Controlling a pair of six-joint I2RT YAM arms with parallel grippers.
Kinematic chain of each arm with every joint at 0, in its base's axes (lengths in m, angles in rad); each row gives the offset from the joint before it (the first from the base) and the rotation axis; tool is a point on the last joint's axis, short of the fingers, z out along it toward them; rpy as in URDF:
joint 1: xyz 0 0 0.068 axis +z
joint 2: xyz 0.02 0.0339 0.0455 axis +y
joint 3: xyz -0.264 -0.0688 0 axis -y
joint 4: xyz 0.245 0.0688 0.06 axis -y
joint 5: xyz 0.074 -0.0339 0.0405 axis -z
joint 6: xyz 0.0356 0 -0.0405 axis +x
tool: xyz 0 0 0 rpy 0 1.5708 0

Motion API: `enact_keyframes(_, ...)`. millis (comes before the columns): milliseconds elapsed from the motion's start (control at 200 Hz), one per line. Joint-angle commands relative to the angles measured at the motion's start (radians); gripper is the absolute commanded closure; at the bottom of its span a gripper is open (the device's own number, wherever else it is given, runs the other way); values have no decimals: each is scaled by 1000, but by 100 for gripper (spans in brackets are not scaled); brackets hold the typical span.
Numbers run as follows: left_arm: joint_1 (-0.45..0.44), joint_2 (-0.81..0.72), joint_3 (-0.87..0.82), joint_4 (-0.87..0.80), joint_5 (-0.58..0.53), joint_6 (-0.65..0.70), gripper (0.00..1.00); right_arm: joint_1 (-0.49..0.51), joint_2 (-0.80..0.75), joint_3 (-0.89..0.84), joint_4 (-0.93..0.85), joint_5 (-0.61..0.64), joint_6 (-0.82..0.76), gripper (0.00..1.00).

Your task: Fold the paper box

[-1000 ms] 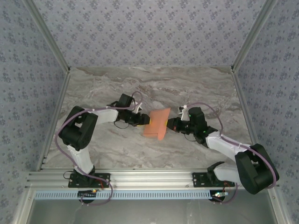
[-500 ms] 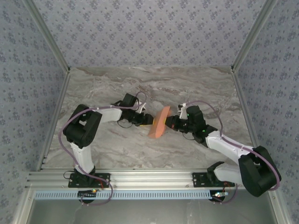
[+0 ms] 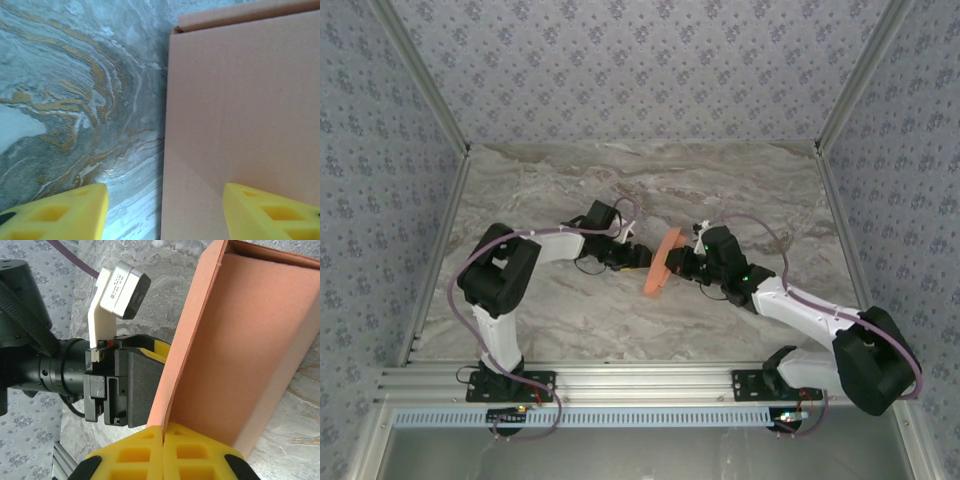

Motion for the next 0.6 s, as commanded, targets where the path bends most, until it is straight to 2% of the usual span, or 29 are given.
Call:
enact_keyframes(0, 1, -79, -1, -24, -114, 16, 34, 21, 36, 21, -77, 93, 0, 93)
enact_keyframes(205, 12, -229, -105, 3, -315, 24, 28, 43, 72, 43, -65, 131, 5, 93)
enact_keyframes(360, -2, -461, -326, 172, -378, 35, 20, 51, 86, 48, -63, 142, 6, 93)
enact_keyframes(450, -42, -600, -446, 285, -409, 53, 16, 57, 92, 51, -63, 143, 6, 93)
enact_keyframes(595, -155, -753, -544, 338, -506, 124, 13, 61, 100, 55, -61, 146, 5, 93)
